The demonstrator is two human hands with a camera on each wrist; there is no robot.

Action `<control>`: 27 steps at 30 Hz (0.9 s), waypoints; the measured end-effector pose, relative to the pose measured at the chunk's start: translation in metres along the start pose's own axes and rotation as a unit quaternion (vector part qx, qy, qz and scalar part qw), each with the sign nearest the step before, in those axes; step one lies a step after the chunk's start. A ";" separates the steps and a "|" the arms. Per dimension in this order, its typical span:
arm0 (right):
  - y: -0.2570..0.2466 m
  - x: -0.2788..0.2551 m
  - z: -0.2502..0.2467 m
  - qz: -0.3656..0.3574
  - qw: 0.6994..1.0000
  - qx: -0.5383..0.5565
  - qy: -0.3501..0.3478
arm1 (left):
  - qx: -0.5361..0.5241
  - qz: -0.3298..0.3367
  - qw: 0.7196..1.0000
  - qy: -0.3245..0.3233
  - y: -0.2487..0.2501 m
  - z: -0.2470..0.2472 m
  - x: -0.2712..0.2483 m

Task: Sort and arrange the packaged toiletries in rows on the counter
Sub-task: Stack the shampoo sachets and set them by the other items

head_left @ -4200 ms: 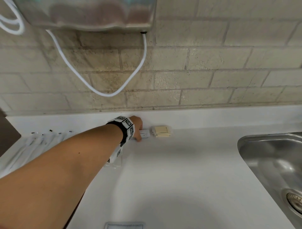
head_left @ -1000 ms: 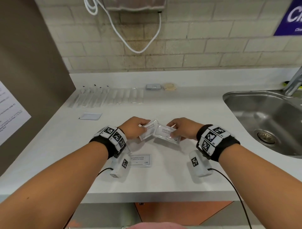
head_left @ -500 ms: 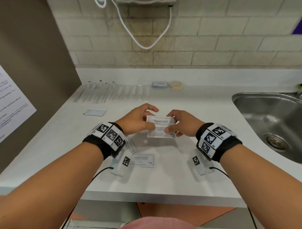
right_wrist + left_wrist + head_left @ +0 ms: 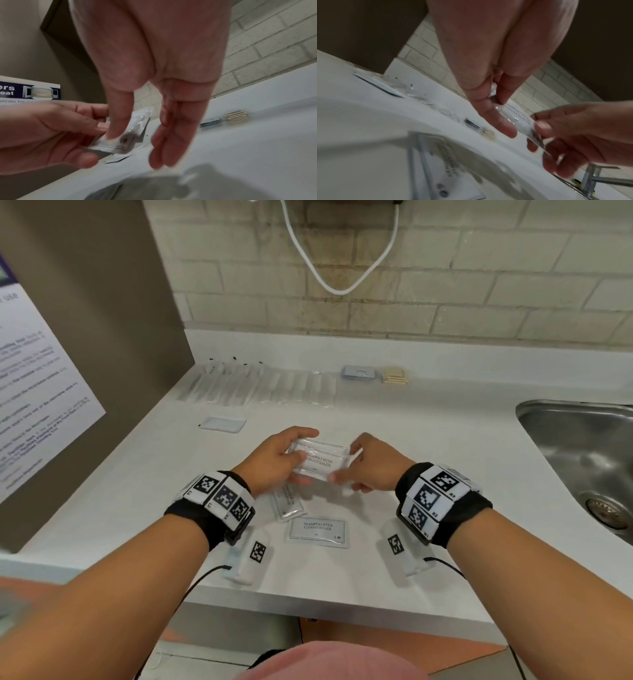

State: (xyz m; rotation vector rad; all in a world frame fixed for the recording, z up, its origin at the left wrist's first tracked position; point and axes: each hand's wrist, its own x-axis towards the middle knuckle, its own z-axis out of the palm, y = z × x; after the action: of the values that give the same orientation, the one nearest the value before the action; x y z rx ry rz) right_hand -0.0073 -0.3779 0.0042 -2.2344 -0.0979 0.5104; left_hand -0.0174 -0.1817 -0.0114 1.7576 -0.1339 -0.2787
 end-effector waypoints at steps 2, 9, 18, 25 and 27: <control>-0.003 -0.004 0.011 -0.001 0.992 -0.111 -0.056 | -0.003 0.000 1.000 0.026 -0.006 -0.016 -0.003; -0.009 -0.006 0.051 0.006 0.955 -0.270 -0.124 | -0.032 -0.020 0.997 0.060 -0.017 -0.061 -0.007; -0.008 0.005 0.030 0.151 0.908 -0.373 -0.118 | -0.044 -0.013 0.996 0.075 -0.026 -0.088 -0.004; -0.045 0.006 0.035 0.080 0.980 -0.182 0.011 | -0.041 -0.011 0.994 0.096 -0.042 -0.124 -0.007; -0.059 0.013 0.057 0.086 0.983 -0.159 -0.006 | -0.040 -0.008 0.994 0.104 -0.044 -0.133 -0.008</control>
State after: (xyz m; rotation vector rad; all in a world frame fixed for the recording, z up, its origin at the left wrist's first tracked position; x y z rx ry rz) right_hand -0.0119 -0.2952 0.0103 -2.5670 0.0098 0.6396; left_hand 0.0070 -0.0448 -0.0289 1.6970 0.0407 -0.1092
